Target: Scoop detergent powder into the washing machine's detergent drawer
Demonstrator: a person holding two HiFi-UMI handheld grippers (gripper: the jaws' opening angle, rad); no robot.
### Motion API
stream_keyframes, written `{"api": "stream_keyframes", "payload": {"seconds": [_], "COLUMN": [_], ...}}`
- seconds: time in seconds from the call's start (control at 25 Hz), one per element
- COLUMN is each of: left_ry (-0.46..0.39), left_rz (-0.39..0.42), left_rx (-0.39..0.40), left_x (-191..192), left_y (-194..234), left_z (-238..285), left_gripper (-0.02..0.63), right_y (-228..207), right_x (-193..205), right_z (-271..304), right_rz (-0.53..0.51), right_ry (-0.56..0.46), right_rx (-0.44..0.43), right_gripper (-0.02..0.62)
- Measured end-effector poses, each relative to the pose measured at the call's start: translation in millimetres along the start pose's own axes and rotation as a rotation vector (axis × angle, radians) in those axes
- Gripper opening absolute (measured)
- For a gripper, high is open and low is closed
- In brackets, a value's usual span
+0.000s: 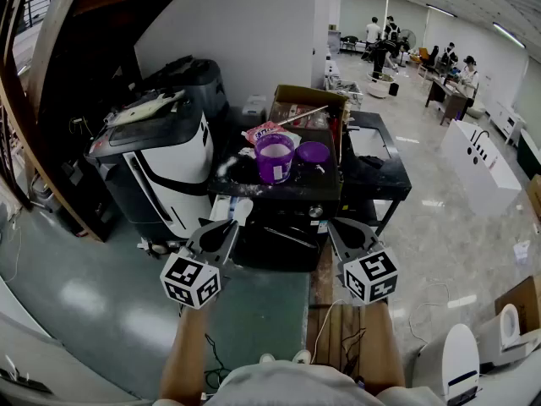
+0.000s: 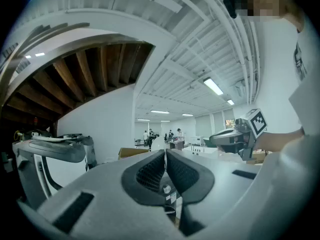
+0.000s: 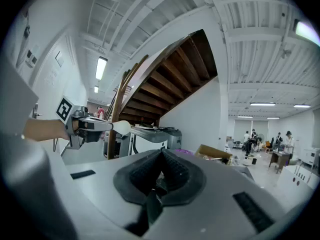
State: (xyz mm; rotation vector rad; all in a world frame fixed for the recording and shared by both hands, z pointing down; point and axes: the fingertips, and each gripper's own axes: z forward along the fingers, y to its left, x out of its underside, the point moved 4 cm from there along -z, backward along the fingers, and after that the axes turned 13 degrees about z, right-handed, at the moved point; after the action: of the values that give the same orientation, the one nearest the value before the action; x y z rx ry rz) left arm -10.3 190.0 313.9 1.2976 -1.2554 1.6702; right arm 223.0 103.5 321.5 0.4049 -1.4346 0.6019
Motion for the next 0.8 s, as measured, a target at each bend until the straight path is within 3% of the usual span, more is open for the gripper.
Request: {"api": "stream_keyframes", "payload": {"seconds": [0.6, 0.8], "left_ry": [0.041, 0.065], "left_rz": [0.036, 0.023], "left_rx": [-0.016, -0.025], "left_x": [2.9, 13.1], "left_y": [-31.2, -32.5], "left_z": [47.4, 57.6], "left_gripper": [0.015, 0.015], "right_y": [-56.1, -71.2], "right_x": [5.6, 16.8], "right_z": [-11.7, -7.8], "right_rz": [0.026, 0.101], "right_ry": [-0.044, -0.053], "right_rx": [-0.027, -0.065], "right_gripper": [0.005, 0.005]}}
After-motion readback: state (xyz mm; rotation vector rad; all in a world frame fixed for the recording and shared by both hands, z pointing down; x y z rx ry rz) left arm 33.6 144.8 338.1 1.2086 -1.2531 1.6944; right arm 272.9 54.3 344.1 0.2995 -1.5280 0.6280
